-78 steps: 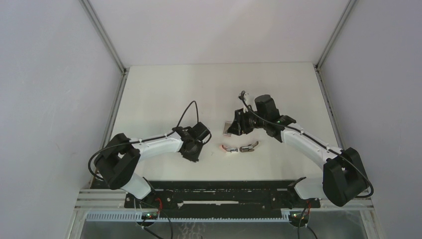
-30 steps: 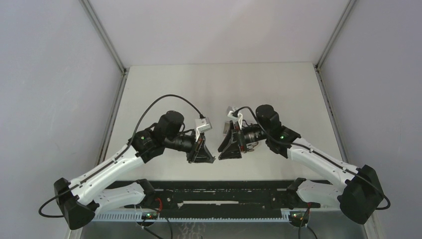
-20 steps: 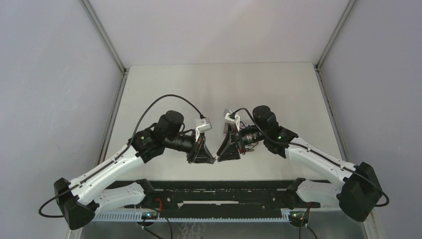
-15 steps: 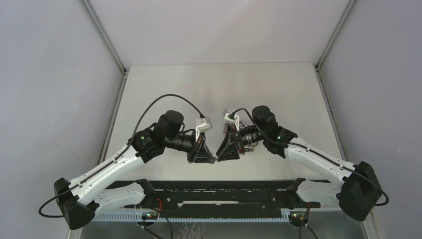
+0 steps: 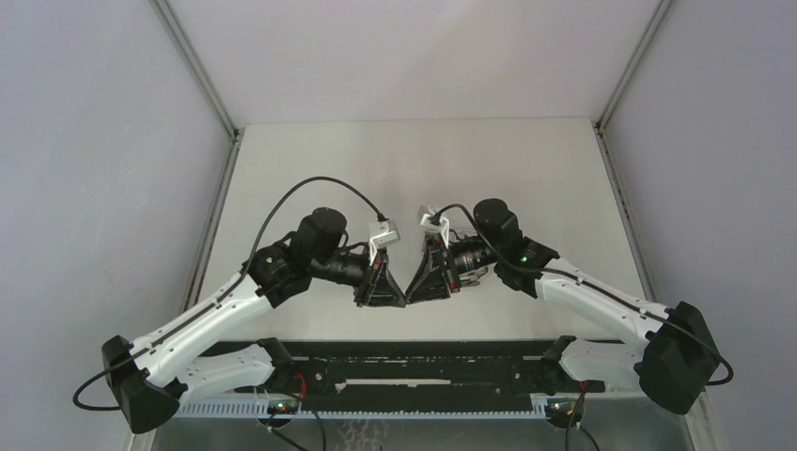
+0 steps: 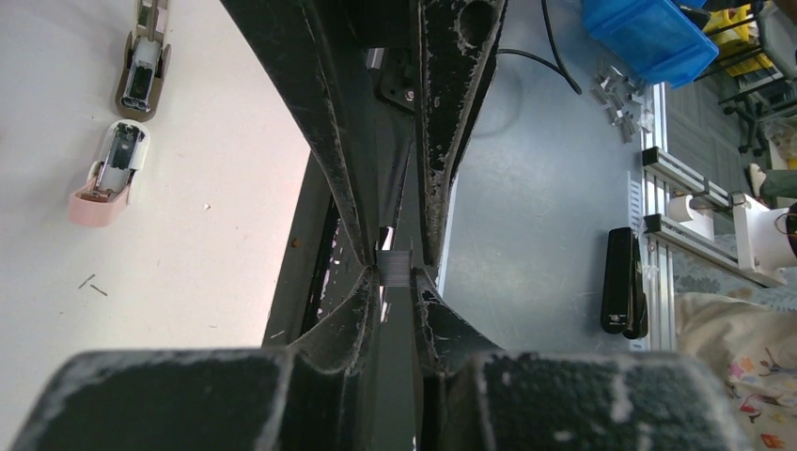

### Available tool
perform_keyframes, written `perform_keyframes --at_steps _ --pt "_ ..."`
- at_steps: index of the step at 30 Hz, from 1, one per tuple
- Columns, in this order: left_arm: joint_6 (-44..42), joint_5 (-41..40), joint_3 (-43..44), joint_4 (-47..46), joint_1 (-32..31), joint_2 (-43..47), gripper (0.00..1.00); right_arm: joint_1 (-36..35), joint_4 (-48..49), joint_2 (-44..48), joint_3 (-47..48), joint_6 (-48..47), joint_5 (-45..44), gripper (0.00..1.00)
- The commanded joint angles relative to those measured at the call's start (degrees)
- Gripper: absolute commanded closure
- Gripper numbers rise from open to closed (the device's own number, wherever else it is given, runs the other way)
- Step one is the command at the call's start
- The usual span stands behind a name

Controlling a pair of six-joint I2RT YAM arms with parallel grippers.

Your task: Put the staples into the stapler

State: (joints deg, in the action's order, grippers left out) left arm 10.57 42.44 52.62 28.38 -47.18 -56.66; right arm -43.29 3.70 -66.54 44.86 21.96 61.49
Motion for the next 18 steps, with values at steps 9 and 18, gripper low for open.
perform_keyframes --at_steps 9,18 --pt "2.00 -0.73 2.17 -2.72 0.07 1.78 0.80 -0.53 1.48 0.46 2.65 -0.05 0.55 0.94" --pt "11.31 -24.88 -7.44 -7.47 3.00 5.64 0.22 5.12 -8.17 6.07 1.35 -6.73 -8.05 0.95"
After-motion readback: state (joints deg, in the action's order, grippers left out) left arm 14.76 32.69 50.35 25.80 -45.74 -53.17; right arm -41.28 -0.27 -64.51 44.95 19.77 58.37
